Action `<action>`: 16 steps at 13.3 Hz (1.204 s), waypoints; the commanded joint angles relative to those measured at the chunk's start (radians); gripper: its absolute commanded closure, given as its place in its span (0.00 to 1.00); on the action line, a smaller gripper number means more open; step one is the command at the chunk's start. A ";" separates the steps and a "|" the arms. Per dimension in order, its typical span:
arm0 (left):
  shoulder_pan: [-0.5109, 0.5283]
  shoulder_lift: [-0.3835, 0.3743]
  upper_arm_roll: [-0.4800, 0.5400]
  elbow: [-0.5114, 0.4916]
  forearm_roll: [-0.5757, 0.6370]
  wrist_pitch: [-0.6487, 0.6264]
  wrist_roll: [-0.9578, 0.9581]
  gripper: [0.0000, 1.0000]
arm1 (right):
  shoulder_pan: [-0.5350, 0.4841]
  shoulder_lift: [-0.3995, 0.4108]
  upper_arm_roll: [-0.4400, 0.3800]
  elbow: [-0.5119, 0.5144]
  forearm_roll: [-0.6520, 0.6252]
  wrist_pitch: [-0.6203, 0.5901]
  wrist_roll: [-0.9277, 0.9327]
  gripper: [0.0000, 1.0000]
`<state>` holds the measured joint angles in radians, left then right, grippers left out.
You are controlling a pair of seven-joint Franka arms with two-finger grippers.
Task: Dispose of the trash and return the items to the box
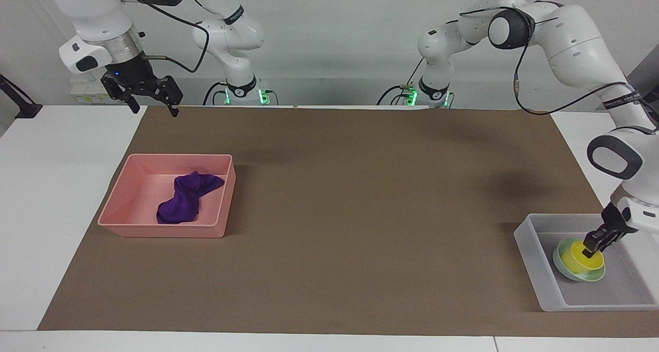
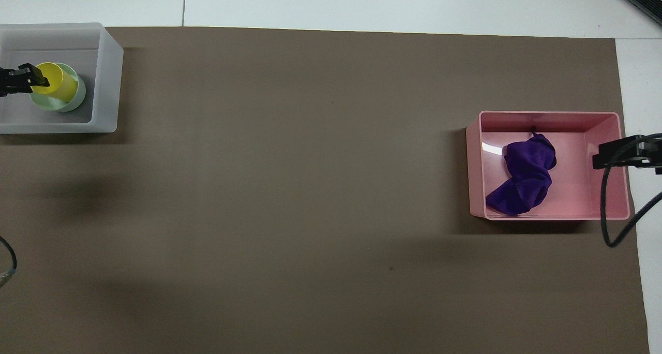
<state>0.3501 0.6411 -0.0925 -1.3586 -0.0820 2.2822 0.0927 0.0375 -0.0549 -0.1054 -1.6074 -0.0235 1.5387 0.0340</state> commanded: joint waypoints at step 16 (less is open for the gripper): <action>-0.270 -0.702 -0.006 -0.424 -0.002 -0.420 0.142 0.00 | -0.001 -0.019 -0.002 -0.026 0.013 0.018 -0.014 0.00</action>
<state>0.1043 -0.0213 -0.1109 -1.7531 -0.0820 1.8983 0.2587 0.0375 -0.0549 -0.1054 -1.6076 -0.0235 1.5387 0.0340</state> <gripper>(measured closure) 0.000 0.000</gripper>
